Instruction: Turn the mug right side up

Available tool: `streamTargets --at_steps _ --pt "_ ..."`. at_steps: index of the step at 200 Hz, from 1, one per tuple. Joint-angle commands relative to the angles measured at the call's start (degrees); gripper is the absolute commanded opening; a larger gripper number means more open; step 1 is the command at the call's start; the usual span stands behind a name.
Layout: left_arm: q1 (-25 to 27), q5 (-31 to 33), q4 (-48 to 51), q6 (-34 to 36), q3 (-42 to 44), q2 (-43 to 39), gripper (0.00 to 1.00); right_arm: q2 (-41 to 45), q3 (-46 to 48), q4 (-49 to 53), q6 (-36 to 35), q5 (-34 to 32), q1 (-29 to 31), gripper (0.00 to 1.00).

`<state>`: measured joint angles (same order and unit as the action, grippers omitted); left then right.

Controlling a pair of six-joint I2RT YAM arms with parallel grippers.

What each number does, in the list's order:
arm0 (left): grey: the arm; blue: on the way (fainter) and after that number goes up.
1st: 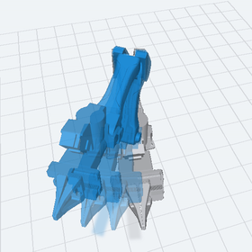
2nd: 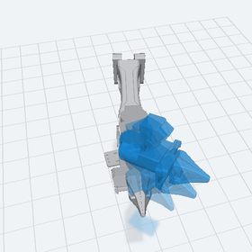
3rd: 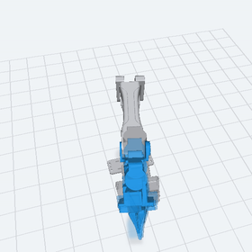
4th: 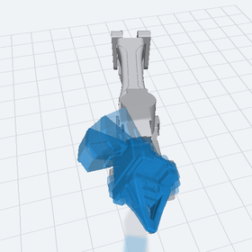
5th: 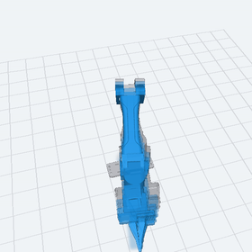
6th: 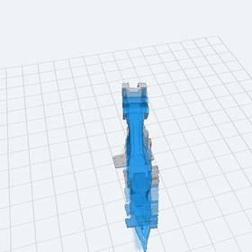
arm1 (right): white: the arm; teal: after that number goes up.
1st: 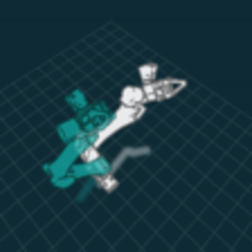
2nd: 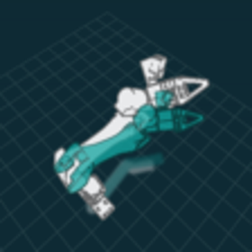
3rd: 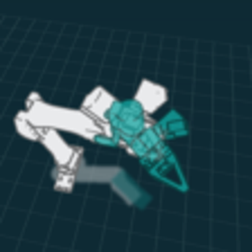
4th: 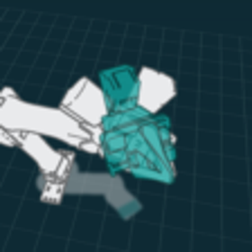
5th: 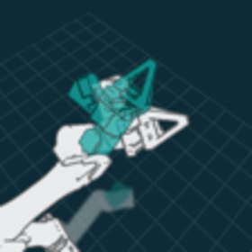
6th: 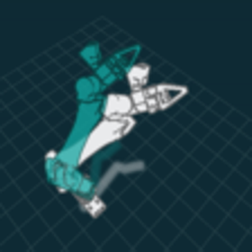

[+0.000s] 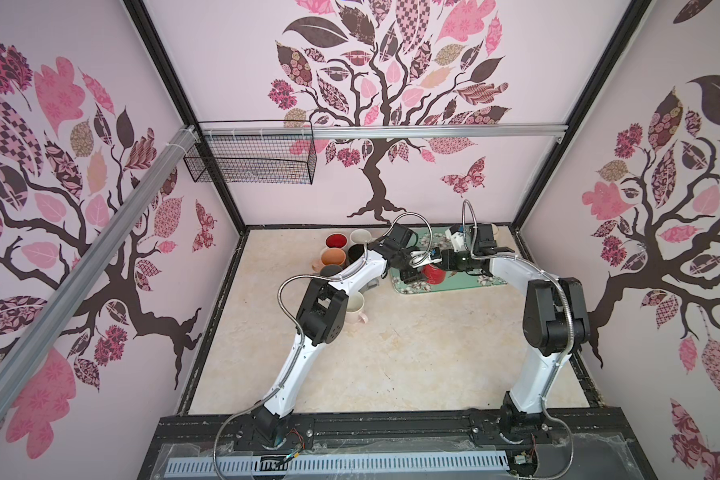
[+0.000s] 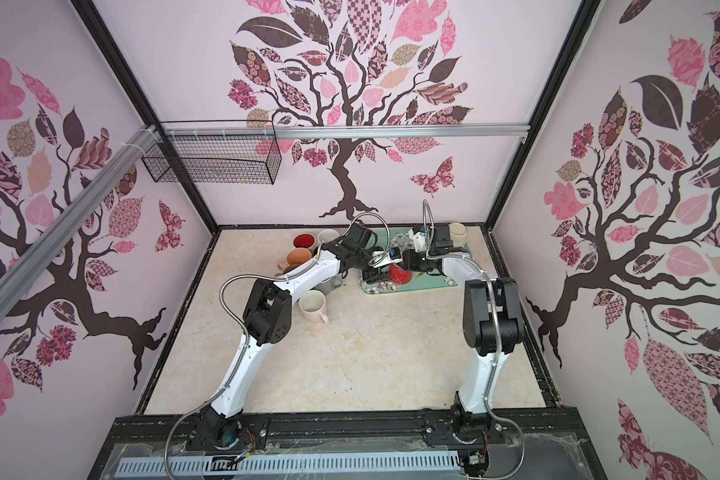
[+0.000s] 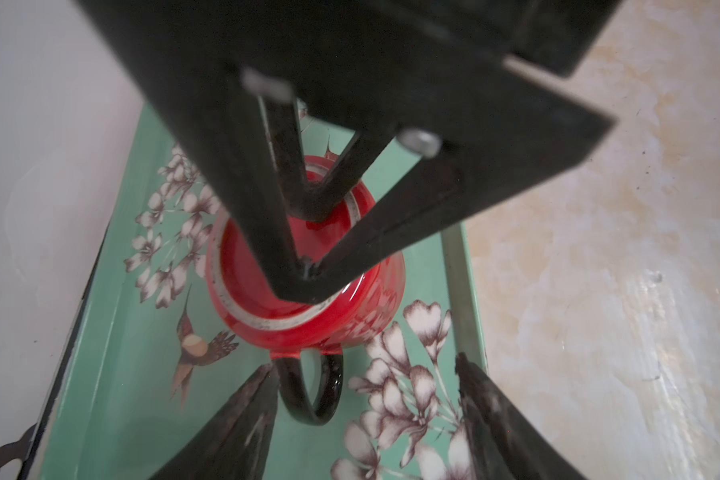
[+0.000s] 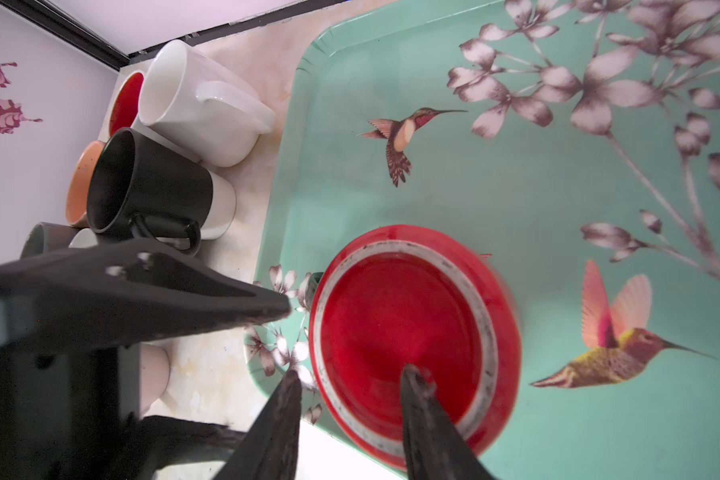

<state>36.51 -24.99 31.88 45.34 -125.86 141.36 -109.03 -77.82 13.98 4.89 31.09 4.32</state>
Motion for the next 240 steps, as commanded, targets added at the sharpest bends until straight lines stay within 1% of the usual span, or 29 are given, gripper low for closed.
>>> streamTargets --at_steps 1,40,53,73,90,101,115,157,184,196,216,227,240 --pt "-0.2 1.4 0.1 -3.3 -4.5 2.7 0.71 3.3 2.1 2.3 1.0 0.6 0.1 0.43" --pt "-0.5 1.2 0.7 -4.0 -6.9 3.6 0.68 5.0 3.6 0.6 2.0 0.1 0.1 0.43" --pt "-1.0 -0.5 0.4 -4.3 -6.3 2.7 0.66 5.2 3.7 0.4 2.1 -0.4 0.1 0.43" --pt "-2.1 -3.3 -2.7 -4.7 -3.4 0.7 0.66 5.3 4.1 0.3 2.1 -1.1 0.2 0.43" --pt "-2.7 -6.5 -3.1 -2.6 -3.3 0.5 0.66 5.1 4.2 0.3 2.2 -1.1 0.1 0.42" --pt "-2.8 -6.9 -2.6 -0.9 -4.4 1.3 0.66 4.9 4.1 0.4 2.3 -0.9 0.2 0.42" --pt "-2.8 -6.0 -2.0 0.5 -6.4 3.0 0.67 4.6 4.1 0.3 2.4 -0.6 0.1 0.42" --pt "-3.5 -7.8 0.9 1.0 -14.8 9.1 0.71 4.4 4.5 0.0 2.6 -0.8 0.2 0.41" --pt "-3.4 -10.8 0.5 1.1 -16.0 10.6 0.71 4.2 4.6 -0.5 3.2 -0.5 0.2 0.41" --pt "-3.2 -11.1 0.8 1.0 -16.1 10.9 0.70 4.2 4.5 -0.5 3.5 -0.5 0.1 0.41" --pt "-2.6 -11.4 2.4 2.0 -15.4 10.9 0.65 4.5 4.3 -0.8 3.9 -0.6 0.2 0.41" --pt "-2.3 -11.4 2.8 2.2 -14.5 10.4 0.58 4.8 4.4 -1.0 4.2 -0.8 0.1 0.41" --pt "-1.9 -11.3 2.2 1.8 -12.2 9.0 0.44 5.3 4.6 -1.4 4.6 -0.9 0.2 0.40"
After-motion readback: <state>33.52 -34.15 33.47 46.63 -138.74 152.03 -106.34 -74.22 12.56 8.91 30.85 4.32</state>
